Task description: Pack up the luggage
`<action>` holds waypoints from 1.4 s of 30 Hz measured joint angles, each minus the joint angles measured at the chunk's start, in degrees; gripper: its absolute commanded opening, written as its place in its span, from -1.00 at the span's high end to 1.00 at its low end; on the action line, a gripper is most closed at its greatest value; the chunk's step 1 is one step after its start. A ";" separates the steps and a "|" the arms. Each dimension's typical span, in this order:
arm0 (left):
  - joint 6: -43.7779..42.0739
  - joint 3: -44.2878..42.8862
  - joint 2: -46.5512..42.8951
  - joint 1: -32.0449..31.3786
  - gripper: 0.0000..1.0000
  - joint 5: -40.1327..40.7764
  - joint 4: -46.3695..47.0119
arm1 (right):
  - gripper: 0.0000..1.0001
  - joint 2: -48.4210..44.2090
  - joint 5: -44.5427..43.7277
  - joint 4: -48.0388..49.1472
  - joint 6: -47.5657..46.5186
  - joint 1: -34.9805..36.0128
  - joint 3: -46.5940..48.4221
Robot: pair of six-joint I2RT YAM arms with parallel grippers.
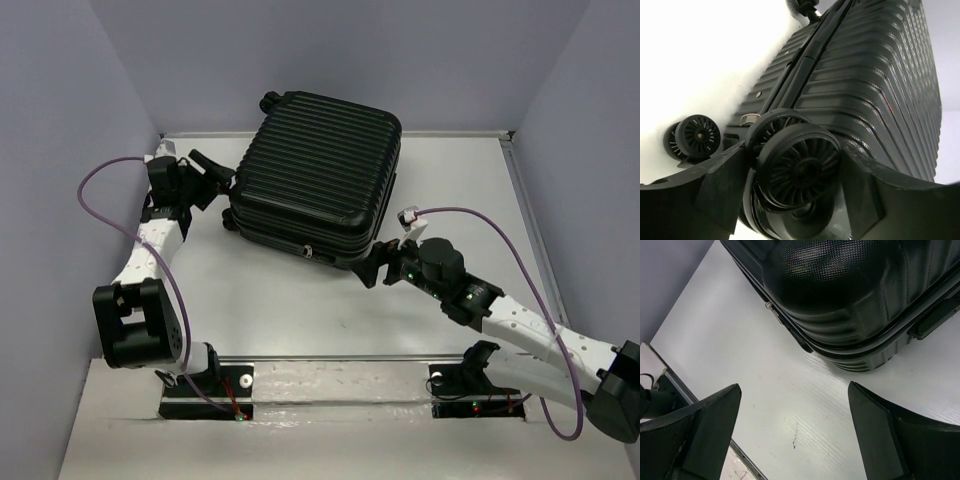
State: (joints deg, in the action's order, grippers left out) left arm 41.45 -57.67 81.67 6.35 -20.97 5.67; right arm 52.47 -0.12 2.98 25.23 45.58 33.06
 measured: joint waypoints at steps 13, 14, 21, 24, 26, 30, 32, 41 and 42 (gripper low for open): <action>5.05 5.05 -0.50 0.15 0.89 0.37 9.14 | -0.96 -1.16 -1.86 -1.42 -0.02 -0.11 0.02; 5.07 5.44 -0.66 0.13 0.89 0.68 9.62 | -0.97 -1.18 -2.16 -1.57 -0.09 -0.26 0.09; 4.90 13.57 -8.39 -0.70 0.88 4.22 11.93 | -1.00 -1.14 -1.90 -5.20 -1.33 -7.98 3.34; 4.48 18.49 -16.13 -0.68 0.89 4.96 12.48 | -1.00 -2.45 -1.31 -7.08 -1.75 -12.09 5.01; 3.43 20.92 -19.87 -1.16 0.89 5.75 12.39 | -1.00 -3.17 -0.70 -8.15 -2.03 -14.75 6.32; 2.19 24.26 -22.62 -3.80 0.89 7.10 9.81 | -1.00 -2.62 2.27 -9.03 -2.12 -19.54 9.29; 1.86 24.65 -23.43 -4.66 0.89 7.74 8.50 | -1.00 -0.57 4.31 -9.11 -2.03 -21.42 11.30; 1.27 18.27 -20.26 -3.34 -0.87 10.47 4.17 | -1.00 4.17 11.04 -8.85 -1.33 -22.75 17.03; 1.20 17.51 -19.85 -2.93 -0.87 10.71 4.22 | -1.00 4.17 11.34 -8.90 -1.33 -22.75 17.03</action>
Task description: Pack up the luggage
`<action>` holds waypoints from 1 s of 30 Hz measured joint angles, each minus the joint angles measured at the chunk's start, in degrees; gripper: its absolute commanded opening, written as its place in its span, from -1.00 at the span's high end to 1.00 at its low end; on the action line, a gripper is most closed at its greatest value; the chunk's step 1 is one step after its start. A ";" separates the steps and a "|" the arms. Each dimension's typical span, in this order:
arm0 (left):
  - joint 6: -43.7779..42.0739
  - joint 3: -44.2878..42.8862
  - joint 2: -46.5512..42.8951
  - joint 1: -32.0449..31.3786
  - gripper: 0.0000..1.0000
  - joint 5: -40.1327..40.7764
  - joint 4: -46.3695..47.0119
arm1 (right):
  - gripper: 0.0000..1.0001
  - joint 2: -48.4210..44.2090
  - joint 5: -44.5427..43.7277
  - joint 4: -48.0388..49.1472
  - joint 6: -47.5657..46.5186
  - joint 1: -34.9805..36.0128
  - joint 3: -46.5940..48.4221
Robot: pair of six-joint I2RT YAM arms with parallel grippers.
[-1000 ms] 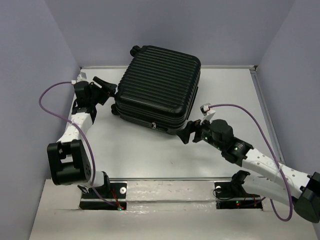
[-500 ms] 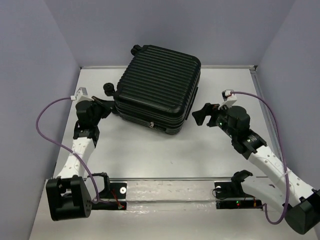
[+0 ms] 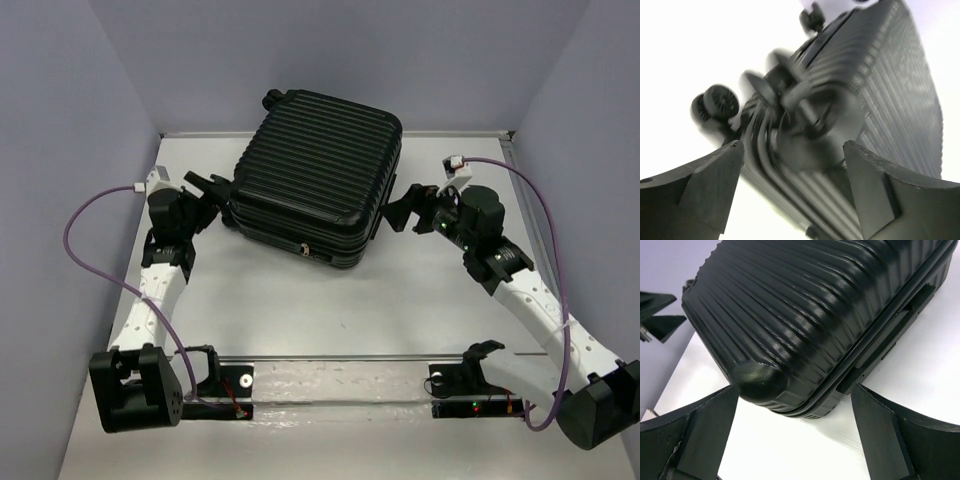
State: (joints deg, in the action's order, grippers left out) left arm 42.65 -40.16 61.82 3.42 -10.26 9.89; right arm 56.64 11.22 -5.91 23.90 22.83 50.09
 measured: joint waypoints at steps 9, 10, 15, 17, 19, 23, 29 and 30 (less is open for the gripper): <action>3.43 -6.14 9.62 0.83 -0.89 -2.99 1.20 | -1.00 0.04 3.41 0.79 -0.13 0.00 -3.69; 4.13 -6.49 10.56 0.98 -0.89 -3.43 1.68 | -1.00 0.04 3.63 0.79 -0.15 0.00 -3.78; 7.19 -6.86 13.38 1.33 -0.83 -4.92 4.26 | -1.00 0.02 4.76 1.20 -0.26 0.00 -4.07; 8.26 -6.86 14.10 1.55 -0.82 -5.38 5.07 | -1.00 0.02 5.14 1.29 -0.42 0.00 -4.09; 9.27 -6.86 14.67 1.60 -0.76 -5.64 5.79 | -1.00 0.00 5.33 1.53 -0.57 0.00 -4.20; 11.50 -6.93 16.33 1.66 -0.72 -5.88 7.85 | -1.00 -0.15 5.81 2.51 -0.63 0.00 -5.38; 15.13 -8.00 19.32 2.71 -0.84 -6.80 9.68 | -1.00 -0.15 6.58 2.84 -0.87 0.00 -8.11; 15.87 -8.44 19.91 2.86 -0.83 -7.08 9.90 | -1.00 -0.17 6.64 2.91 -1.03 0.00 -8.35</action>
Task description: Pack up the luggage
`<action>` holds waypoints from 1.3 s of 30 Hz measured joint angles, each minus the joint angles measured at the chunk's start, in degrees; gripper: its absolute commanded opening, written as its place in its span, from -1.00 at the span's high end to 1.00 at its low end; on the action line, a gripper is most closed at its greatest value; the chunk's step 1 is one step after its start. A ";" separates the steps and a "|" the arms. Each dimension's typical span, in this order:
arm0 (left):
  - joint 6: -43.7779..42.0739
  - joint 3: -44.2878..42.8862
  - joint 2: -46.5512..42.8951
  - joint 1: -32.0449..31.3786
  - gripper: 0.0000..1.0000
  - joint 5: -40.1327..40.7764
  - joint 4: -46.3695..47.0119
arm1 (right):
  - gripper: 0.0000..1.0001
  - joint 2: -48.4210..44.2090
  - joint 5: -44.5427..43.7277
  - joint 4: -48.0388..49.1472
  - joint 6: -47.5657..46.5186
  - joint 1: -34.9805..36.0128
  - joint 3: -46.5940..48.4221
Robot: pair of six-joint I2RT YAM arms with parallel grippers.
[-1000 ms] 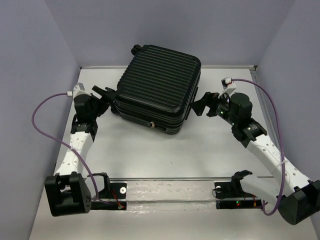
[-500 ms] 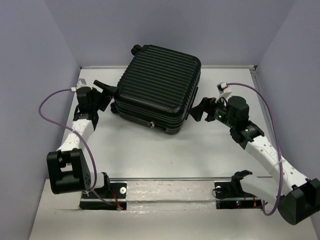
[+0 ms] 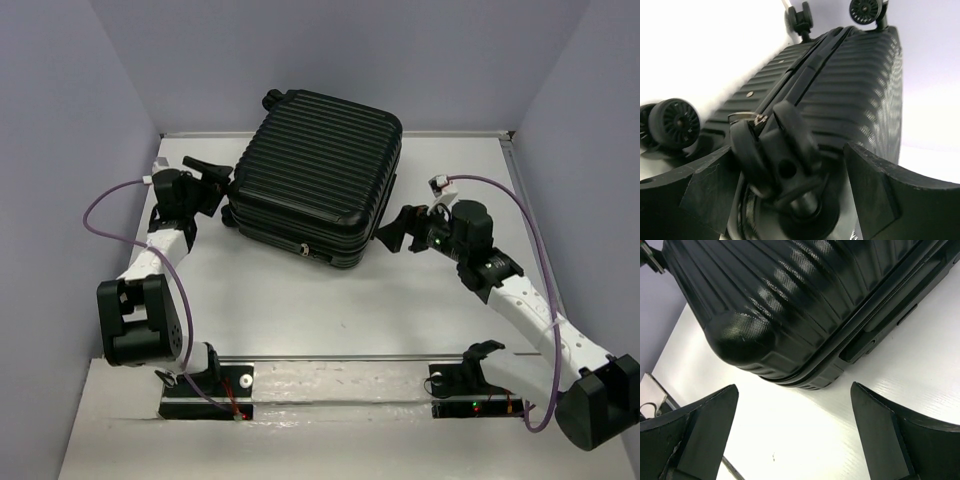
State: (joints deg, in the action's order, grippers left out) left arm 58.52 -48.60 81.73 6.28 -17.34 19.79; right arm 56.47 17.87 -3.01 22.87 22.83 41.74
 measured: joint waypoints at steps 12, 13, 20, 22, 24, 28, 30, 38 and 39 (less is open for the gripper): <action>2.78 -1.79 2.69 0.98 -0.43 -1.70 2.14 | -1.00 -0.72 0.20 0.00 -0.66 0.00 -1.46; 2.97 -1.79 2.99 0.98 -0.35 -1.90 2.34 | -1.00 -0.72 0.20 0.02 -0.66 0.00 -1.46; 6.60 -1.81 4.17 1.40 0.80 -2.82 3.39 | -1.00 -0.70 0.17 0.07 -0.66 0.00 -2.16; 6.21 -1.79 4.26 1.40 0.88 -2.86 3.54 | -1.00 -0.37 0.13 0.09 -0.61 0.00 -2.27; 5.81 -1.64 4.26 1.38 0.89 -2.82 3.87 | -1.00 0.15 0.04 0.09 -0.48 0.00 -2.27; 5.66 0.90 2.99 1.33 0.88 -1.97 6.62 | -1.00 1.36 -1.25 -0.04 0.11 0.00 -1.88; 5.81 3.43 0.83 1.31 0.88 -1.44 7.98 | -1.00 2.32 -2.16 -0.07 0.57 0.00 -0.79; 6.38 16.06 -13.84 0.24 0.88 1.55 8.72 | -0.97 9.16 -2.99 1.73 1.97 -1.66 7.52; 6.36 17.81 -16.37 -0.55 0.88 2.62 8.41 | -0.93 10.54 -2.51 2.03 2.03 -2.43 8.94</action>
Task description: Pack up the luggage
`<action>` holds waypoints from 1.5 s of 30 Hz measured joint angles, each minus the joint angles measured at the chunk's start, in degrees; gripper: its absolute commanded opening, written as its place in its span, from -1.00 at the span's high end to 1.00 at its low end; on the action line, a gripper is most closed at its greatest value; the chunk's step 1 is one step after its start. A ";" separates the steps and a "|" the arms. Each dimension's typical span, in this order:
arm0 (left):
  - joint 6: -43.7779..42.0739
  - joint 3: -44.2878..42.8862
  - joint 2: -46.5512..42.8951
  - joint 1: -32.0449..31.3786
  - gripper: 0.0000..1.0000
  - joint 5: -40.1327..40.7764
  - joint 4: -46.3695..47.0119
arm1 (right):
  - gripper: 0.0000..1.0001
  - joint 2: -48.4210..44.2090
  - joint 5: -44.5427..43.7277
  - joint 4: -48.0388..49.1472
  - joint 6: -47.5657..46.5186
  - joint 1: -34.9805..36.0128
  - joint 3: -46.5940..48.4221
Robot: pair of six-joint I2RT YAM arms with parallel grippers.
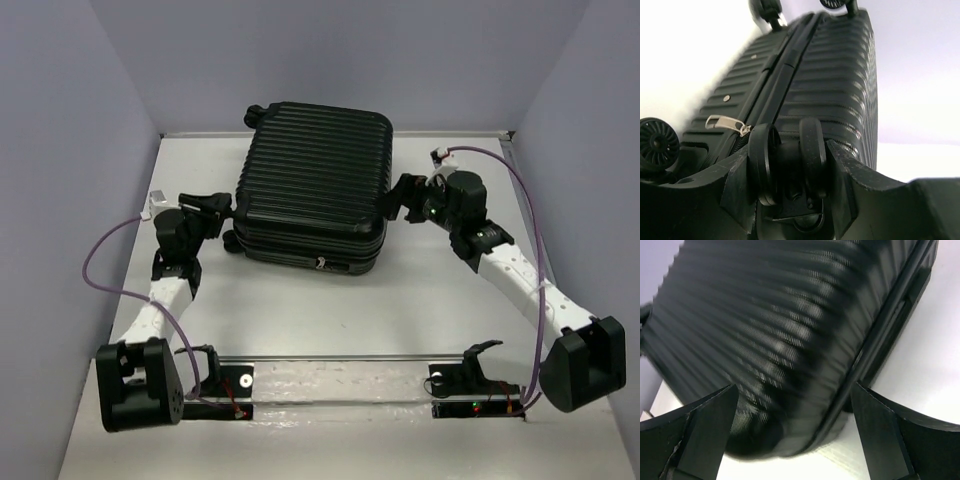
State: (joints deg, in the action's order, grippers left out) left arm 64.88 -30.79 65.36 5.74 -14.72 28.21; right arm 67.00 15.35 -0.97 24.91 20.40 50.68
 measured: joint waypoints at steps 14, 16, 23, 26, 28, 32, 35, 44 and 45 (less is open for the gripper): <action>-1.36 12.59 -31.67 -22.01 0.88 6.86 -12.09 | -0.74 31.71 25.11 5.31 3.15 -5.68 30.25; -1.81 13.40 -33.53 -24.24 0.88 6.56 -12.79 | -0.75 35.32 28.28 5.38 4.13 -4.52 33.86; -4.63 13.53 -34.47 -30.95 0.88 7.45 -12.94 | -0.96 48.02 31.47 2.38 4.24 -0.72 51.25; -5.86 13.53 -34.69 -32.00 0.88 7.48 -12.83 | -1.00 46.84 29.68 -1.16 2.27 -0.37 52.02; -6.71 13.55 -35.08 -32.17 0.88 7.52 -12.85 | -1.00 43.82 27.32 -4.44 0.39 -0.50 51.17; -7.45 14.58 -36.20 -32.39 0.88 7.54 -12.61 | -0.76 28.33 19.80 -6.62 -4.66 -0.90 39.98; -7.58 15.19 -36.68 -32.44 0.88 7.54 -11.89 | 0.58 8.61 15.80 -3.10 -6.01 -1.22 22.99; -8.48 15.28 -36.22 -32.76 0.88 7.63 -10.80 | 0.29 -22.21 9.97 11.19 -0.59 2.19 -26.43; -8.50 15.28 -36.22 -32.76 0.88 7.61 -10.75 | 0.27 -20.87 8.35 11.21 0.22 2.21 -31.19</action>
State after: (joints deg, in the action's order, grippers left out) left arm 56.38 -15.51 29.15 -27.03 -7.11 17.45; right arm 46.13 23.70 10.24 25.12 22.61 19.49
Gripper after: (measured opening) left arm 0.615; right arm 0.298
